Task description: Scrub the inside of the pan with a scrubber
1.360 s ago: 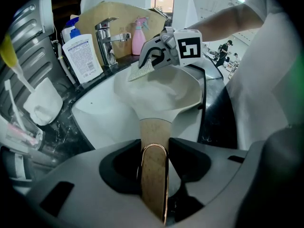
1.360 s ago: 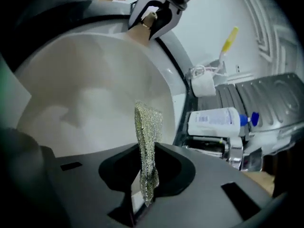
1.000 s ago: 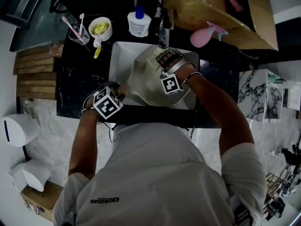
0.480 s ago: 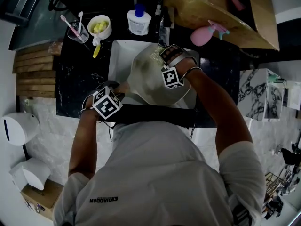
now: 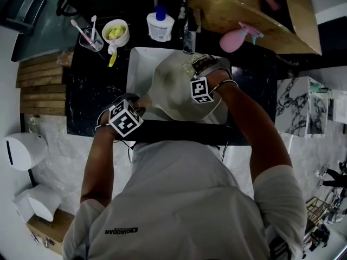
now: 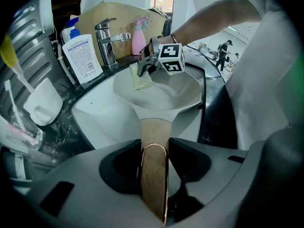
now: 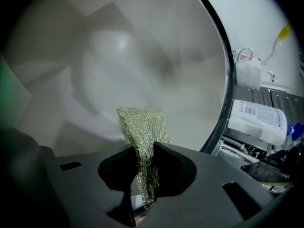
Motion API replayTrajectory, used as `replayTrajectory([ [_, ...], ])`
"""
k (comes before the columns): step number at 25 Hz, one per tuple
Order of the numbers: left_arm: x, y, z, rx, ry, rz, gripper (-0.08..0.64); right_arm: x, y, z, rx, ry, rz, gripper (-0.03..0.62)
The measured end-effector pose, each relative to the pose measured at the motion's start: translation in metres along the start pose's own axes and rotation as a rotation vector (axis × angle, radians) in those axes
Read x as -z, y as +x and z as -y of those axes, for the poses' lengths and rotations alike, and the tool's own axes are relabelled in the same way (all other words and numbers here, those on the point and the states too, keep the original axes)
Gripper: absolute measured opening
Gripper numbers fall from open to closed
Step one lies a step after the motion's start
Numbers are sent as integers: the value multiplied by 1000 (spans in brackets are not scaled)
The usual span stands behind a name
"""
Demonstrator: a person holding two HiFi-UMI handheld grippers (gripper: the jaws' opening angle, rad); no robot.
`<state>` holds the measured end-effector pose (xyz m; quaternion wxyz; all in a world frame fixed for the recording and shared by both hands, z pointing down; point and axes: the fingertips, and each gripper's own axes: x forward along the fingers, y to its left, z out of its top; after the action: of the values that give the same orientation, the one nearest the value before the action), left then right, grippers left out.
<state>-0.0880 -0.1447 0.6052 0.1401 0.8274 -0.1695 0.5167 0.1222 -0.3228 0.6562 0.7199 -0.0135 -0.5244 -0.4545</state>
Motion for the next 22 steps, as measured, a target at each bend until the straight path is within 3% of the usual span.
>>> replayTrajectory([
  [22, -1, -1, 1, -6, 5, 9, 187, 7, -29, -86, -478, 327, -121, 95],
])
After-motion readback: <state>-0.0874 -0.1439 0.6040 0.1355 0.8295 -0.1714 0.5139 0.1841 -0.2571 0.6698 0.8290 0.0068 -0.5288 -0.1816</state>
